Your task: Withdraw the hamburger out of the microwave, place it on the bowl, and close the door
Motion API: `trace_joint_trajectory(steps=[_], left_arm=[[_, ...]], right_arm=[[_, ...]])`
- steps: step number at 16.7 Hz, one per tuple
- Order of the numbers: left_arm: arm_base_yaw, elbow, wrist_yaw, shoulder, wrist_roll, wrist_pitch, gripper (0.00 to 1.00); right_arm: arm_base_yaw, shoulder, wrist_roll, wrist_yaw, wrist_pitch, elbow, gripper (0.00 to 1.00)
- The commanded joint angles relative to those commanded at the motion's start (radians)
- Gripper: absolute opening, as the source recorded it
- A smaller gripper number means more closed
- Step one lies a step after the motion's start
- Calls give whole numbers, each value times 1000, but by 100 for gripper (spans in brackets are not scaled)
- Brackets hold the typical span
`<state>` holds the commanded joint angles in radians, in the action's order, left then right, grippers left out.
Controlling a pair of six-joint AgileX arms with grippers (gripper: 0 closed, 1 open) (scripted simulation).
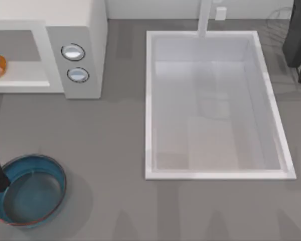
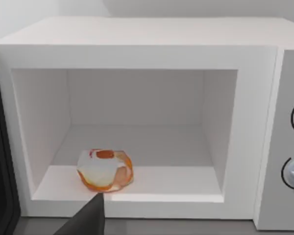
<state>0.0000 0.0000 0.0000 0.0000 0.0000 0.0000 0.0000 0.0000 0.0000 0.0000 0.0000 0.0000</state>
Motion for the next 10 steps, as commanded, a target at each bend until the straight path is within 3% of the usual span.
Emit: trace_joint_trajectory(steps=[10], left_arm=[[8,43,12,101,3,49,100]], right_arm=[[0,0,0,0,0,0,100]])
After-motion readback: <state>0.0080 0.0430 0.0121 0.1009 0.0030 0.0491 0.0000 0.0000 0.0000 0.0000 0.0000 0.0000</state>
